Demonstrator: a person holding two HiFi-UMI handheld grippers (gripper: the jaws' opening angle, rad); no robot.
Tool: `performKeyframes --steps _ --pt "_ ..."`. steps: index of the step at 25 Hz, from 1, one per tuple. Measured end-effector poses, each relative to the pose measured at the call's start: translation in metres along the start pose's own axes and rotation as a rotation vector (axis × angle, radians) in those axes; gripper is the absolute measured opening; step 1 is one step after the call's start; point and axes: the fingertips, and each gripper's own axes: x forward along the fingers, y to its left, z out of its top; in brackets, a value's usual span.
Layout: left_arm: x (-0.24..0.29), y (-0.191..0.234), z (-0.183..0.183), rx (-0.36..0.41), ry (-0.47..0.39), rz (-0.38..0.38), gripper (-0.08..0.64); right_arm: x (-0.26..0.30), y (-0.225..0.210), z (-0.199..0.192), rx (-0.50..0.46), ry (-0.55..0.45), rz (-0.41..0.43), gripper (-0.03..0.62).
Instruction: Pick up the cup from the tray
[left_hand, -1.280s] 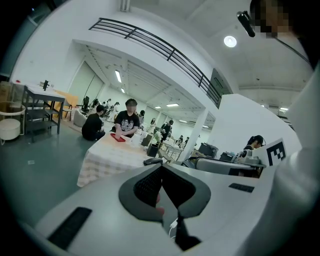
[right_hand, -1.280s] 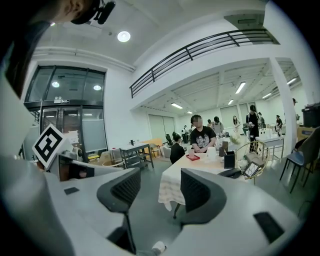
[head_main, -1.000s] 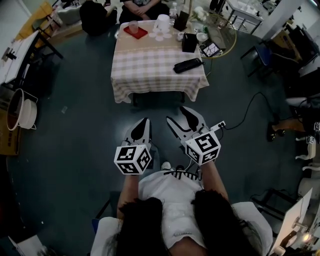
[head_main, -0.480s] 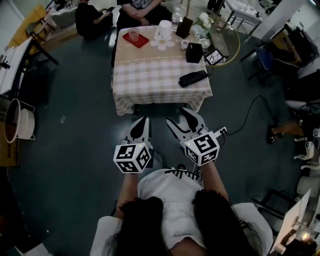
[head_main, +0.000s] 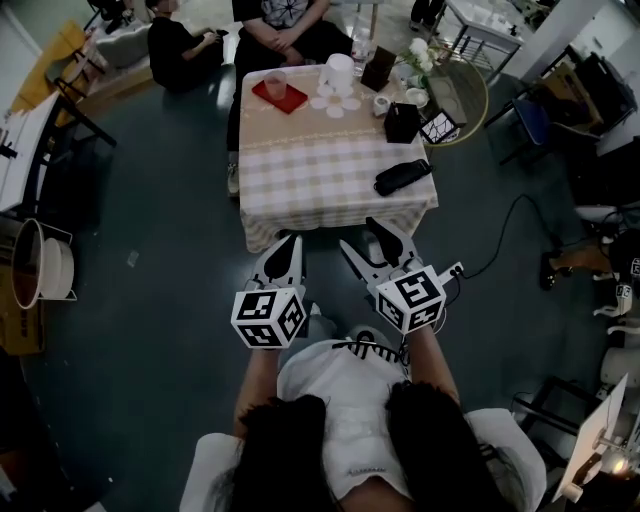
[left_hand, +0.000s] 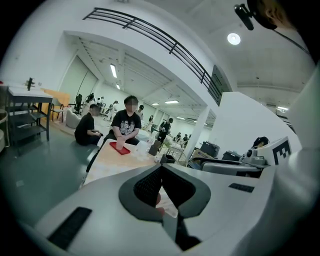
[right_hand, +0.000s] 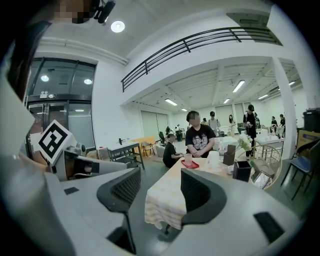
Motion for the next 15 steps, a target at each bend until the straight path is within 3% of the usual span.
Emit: performKeyframes --steps 15 --pt "0.024 0.048 0.037 0.027 -0.023 0.029 0.008 0.065 -0.014 0.015 0.004 0.004 0.013 0.268"
